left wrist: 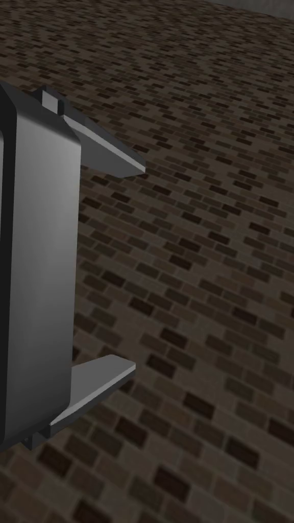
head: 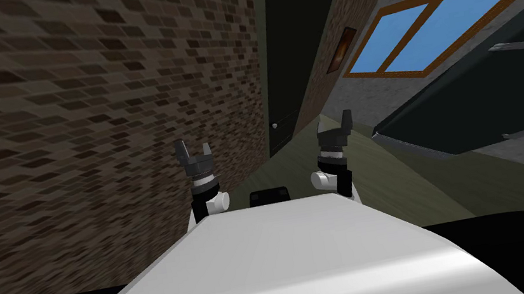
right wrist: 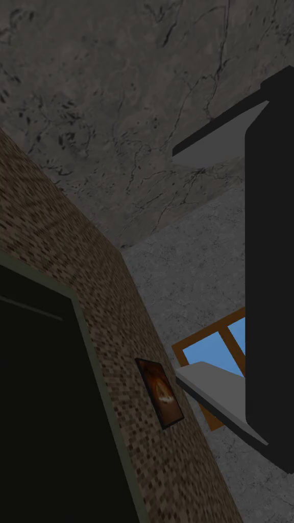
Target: Pull the door open
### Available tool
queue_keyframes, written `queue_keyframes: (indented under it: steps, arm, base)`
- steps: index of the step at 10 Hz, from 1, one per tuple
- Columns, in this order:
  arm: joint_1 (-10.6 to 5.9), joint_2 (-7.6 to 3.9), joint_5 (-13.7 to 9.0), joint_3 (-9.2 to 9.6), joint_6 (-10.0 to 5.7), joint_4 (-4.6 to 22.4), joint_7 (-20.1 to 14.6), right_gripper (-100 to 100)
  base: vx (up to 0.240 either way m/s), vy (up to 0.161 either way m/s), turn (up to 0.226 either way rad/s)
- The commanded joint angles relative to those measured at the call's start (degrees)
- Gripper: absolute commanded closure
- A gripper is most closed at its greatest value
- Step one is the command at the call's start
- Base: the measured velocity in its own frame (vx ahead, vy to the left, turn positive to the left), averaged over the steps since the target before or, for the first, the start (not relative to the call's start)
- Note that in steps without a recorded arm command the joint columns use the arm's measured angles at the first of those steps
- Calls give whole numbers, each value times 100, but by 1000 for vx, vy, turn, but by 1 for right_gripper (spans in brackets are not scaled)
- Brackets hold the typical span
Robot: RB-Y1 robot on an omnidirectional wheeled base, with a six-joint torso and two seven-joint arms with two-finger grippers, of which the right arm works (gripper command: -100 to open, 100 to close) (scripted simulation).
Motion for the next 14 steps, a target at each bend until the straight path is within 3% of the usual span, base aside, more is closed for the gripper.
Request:
queue_keyframes:
  steps: [1, 6, 10, 11, 14]
  arm:
    - [-62, -32, 69, 11, -43, 186, 175, -100]
    - [-272, -123, 305, 47, -190, 818, 762, -100]
    - [-528, -204, 591, 91, -368, 1587, 1416, -100]
    - [-528, -204, 591, 91, -368, 1587, 1456, -100]
    - [-752, -257, 843, 129, -524, 2164, 1983, -100]
  base:
    - [82, -121, 85]
    - [73, -44, 39]
    - [89, -85, 65]
    - [66, -72, 31]
    - [69, -71, 66]
